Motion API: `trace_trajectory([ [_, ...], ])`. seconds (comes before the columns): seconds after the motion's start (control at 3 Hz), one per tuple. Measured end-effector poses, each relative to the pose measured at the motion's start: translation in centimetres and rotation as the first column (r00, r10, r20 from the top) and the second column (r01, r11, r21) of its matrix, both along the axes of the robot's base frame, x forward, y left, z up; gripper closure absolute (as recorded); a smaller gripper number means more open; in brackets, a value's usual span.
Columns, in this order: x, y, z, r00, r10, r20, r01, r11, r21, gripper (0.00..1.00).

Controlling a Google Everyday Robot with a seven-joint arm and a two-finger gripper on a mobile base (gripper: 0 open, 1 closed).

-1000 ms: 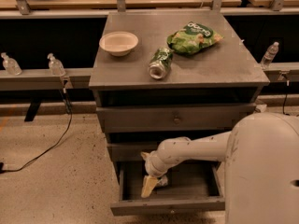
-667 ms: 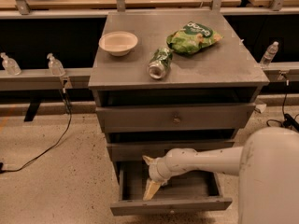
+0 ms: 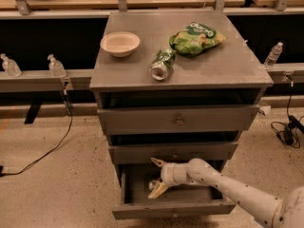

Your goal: Pick 7up can from bottom drawer and place on counter

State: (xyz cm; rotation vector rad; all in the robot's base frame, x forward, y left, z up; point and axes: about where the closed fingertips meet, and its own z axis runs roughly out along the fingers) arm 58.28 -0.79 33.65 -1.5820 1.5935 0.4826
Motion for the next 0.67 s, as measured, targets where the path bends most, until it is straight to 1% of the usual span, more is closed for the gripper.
trace_trajectory([
  [0.33,0.06,-0.34,-3.38,0.9997,0.013,0.021,-0.014,0.999,0.048,0.00],
  [0.67,0.00,-0.28,-3.58,0.9997,0.014,0.021,-0.015,0.999,0.048,0.00],
])
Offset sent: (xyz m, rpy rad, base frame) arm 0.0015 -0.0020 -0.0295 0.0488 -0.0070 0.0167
